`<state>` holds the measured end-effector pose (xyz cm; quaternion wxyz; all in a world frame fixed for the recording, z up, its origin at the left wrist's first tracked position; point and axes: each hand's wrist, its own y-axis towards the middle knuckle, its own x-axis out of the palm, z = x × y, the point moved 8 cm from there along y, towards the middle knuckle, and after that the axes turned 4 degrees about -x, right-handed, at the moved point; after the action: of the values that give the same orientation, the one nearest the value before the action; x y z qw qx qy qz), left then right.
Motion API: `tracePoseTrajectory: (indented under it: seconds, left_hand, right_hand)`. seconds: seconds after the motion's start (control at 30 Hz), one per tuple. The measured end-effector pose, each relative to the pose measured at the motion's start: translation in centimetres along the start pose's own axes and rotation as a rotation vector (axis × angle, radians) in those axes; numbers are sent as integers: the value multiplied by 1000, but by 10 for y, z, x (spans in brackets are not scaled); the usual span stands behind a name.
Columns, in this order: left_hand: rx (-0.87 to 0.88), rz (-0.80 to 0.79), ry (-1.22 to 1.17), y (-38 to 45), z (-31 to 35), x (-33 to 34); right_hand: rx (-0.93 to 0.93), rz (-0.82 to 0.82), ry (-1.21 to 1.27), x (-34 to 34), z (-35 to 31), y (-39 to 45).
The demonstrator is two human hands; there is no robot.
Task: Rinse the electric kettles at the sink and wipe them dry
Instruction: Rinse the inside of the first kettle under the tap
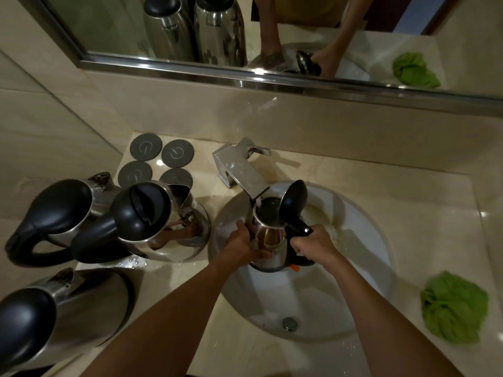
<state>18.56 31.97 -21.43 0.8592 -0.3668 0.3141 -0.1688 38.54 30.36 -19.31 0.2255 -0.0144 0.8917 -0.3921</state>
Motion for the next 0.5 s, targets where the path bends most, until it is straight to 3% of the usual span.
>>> tracePoseTrajectory:
  seconds: [0.5]
  left_hand:
    - [8,11,75,1,8,-6]
  right_hand:
    - [-20,-19,19,-3,-5,-3]
